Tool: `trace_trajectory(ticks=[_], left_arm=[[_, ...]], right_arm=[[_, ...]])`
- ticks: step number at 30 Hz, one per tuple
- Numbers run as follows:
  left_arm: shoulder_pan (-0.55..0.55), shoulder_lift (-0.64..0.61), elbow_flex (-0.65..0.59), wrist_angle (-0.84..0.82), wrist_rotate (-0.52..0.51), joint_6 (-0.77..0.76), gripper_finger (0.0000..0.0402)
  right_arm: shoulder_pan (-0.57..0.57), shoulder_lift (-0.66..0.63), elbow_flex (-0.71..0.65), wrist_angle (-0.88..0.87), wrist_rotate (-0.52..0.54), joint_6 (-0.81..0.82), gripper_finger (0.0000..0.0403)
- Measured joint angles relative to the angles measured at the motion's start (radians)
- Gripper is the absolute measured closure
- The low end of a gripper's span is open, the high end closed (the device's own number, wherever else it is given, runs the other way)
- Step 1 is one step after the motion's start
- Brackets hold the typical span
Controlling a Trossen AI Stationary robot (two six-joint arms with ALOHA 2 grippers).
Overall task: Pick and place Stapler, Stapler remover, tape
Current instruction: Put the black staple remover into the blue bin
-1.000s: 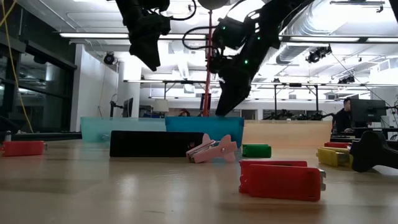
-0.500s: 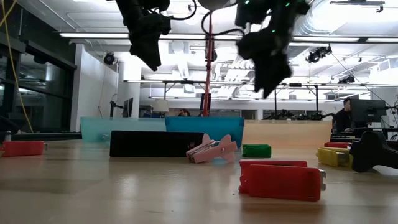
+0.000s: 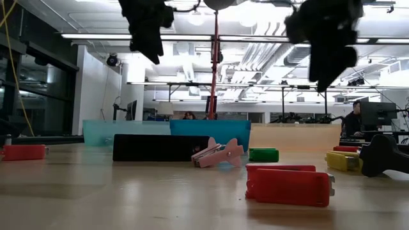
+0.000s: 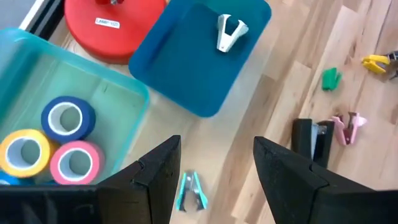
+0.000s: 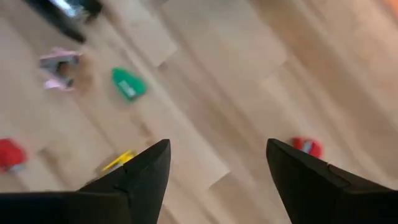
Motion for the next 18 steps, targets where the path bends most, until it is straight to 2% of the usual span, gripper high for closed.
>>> trace_trajectory(ticks=[5,8,14,18], left_arm=[[-0.081,-0.074,-0.021,0.01,-0.04,-0.061,0.0204],[-0.134,-0.14,-0.077,0.043,-0.054,-0.095,0.0204],[-0.229,-0.307,-0.257,0.183,-0.083,-0.173,0.0204],[-0.281,-0.429,-0.386,0.331,-0.082,-0.212,0.0204]], right_arm=[[0.135,-0.025,-0.039,0.02,0.017,0.129,0.0146],[0.219,-0.019,-0.046,0.035,0.024,0.205,0.0146],[0.39,-0.007,-0.046,0.057,0.046,0.433,0.0146],[0.494,0.024,-0.046,0.107,0.105,0.601,0.0146]])
